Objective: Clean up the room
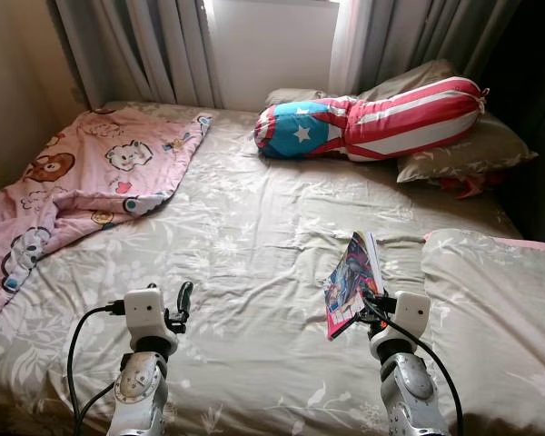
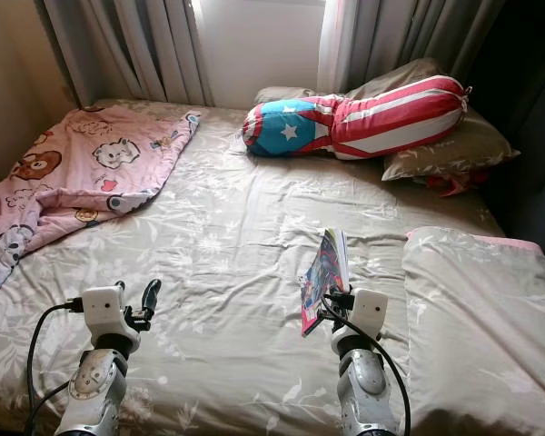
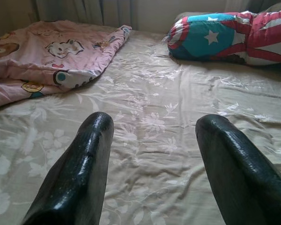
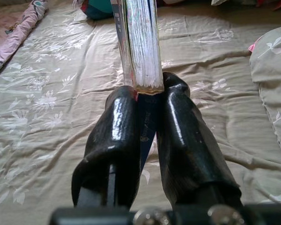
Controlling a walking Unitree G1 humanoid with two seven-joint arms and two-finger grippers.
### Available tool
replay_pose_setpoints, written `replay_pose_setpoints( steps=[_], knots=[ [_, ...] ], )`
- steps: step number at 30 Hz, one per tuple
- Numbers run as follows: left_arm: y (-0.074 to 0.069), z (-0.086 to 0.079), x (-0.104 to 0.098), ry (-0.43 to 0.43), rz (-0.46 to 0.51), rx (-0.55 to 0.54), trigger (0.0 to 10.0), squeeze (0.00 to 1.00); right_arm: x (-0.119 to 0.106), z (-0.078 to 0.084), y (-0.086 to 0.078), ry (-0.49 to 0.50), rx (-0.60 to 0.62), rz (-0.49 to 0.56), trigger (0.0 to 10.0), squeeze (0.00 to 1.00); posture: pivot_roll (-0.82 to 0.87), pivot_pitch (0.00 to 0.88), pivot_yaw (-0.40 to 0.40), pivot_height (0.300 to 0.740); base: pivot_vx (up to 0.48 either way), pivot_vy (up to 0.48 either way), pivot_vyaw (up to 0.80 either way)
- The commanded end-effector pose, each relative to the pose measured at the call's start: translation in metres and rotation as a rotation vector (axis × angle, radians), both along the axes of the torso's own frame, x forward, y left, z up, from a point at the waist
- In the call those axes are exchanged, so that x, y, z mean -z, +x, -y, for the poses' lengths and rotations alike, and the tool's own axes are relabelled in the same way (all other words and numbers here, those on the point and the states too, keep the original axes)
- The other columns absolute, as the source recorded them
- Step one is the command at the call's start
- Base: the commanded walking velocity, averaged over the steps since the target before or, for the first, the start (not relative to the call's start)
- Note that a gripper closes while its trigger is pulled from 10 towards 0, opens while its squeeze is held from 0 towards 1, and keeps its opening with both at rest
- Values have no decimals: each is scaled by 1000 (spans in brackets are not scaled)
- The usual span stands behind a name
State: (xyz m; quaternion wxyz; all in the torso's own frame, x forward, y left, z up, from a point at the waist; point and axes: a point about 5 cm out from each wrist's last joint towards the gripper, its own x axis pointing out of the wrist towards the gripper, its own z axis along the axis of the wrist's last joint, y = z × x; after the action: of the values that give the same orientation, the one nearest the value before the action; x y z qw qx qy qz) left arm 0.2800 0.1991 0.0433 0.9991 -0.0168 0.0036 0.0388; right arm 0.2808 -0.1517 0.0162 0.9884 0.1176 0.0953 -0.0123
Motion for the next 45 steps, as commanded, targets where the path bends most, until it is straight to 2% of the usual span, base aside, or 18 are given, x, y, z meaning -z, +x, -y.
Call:
replay_pose_setpoints(
  steps=[1, 12, 15, 18, 28, 31, 37, 45],
  knots=[
    [2, 1, -2, -16, -3, 2, 10000, 0, -14, 1, 7, -3, 7, 77, 10000, 0, -30, 0, -58, 701, 0, 0, 0],
    [6, 7, -9, -23, 16, 19, 10000, 0, -12, 1, 7, -9, 8, 58, 10000, 0, -30, 0, -56, 701, 0, 0, 0],
    [7, 8, -10, -24, 20, 23, 10000, 0, -12, 1, 7, -9, 7, 58, 10000, 0, -29, 0, -57, 681, 0, 0, 0],
    [7, 8, -12, -26, 22, 25, 10000, 0, -14, 3, 5, 1, 21, 87, 10000, 0, -26, 0, -59, 681, 0, 0, 0],
    [4, 12, -9, -40, -6, 57, 10000, 0, -12, 3, 7, -16, 14, 57, 10000, 0, -24, 16, -59, 681, 0, 0, 0],
    [4, 12, -9, -43, -8, 58, 10000, 0, -11, 2, 8, -16, 9, 46, 10000, 0, -23, 17, -59, 667, 0, 0, 0],
    [5, 13, -9, -46, -12, 65, 10000, 0, -15, 3, 6, 6, 26, 89, 10000, 0, -22, 20, -58, 657, 0, 0, 0],
    [5, 14, -10, -56, -12, 73, 10000, 0, -14, 3, 7, -5, 25, 74, 10000, 0, -20, 25, -57, 657, 0, 0, 0]
  ],
)
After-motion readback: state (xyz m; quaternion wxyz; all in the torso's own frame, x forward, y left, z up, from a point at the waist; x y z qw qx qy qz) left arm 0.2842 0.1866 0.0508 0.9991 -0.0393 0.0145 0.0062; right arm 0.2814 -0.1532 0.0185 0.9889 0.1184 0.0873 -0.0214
